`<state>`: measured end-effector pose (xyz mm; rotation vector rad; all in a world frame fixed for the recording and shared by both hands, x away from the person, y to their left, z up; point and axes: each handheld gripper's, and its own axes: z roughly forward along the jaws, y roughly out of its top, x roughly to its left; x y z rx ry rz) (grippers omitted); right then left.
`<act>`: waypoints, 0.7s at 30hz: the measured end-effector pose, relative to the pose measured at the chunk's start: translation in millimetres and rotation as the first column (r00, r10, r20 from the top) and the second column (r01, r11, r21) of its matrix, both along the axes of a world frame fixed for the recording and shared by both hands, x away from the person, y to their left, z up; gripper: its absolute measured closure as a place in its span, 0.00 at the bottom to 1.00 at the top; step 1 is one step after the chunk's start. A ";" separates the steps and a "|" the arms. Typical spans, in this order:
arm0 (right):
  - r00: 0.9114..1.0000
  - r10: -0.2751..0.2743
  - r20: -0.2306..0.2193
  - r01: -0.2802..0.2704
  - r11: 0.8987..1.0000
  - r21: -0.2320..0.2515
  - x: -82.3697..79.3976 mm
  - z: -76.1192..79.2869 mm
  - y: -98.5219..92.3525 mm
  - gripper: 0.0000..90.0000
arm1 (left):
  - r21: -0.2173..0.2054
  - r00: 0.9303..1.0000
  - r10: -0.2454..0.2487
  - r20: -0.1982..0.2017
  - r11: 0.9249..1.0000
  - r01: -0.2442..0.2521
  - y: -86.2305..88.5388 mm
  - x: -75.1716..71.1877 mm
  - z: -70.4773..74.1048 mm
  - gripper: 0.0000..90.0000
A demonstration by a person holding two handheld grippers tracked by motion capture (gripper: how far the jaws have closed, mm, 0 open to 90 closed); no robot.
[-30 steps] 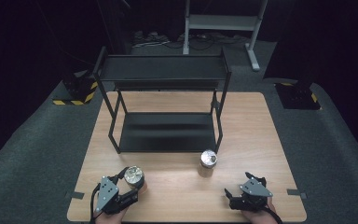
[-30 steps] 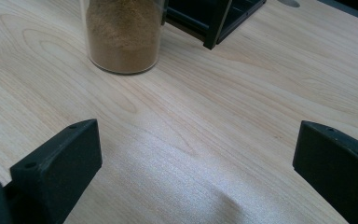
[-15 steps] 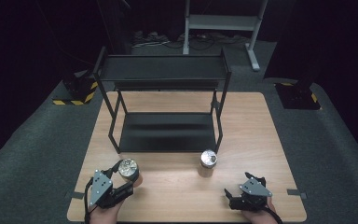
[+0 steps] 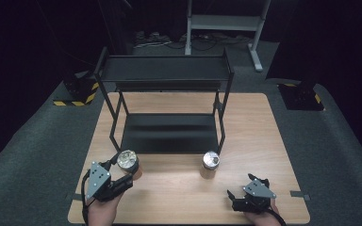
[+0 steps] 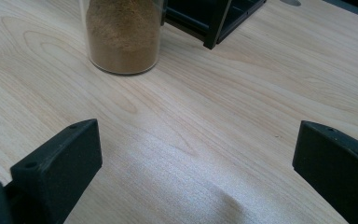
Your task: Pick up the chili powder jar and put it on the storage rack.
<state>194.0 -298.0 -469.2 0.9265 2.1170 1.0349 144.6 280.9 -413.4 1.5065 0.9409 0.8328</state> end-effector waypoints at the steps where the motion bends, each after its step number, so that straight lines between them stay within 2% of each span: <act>1: 1.000 0.000 0.000 0.000 1.000 0.000 -0.1 0.0 -0.1 0.00 | 0.002 1.000 -0.001 0.001 1.000 0.001 -0.1 0.9 1.2 0.38; 9: 1.000 0.001 0.002 -0.001 1.000 0.005 0.0 -0.5 -1.0 0.00 | -0.008 1.000 -0.003 0.007 1.000 0.004 -3.6 6.8 7.2 0.38; 21: 1.000 -0.003 0.001 0.003 1.000 0.011 0.2 -0.6 -2.0 0.00 | -0.005 0.999 -0.015 0.038 1.000 0.016 -6.6 19.1 29.6 0.38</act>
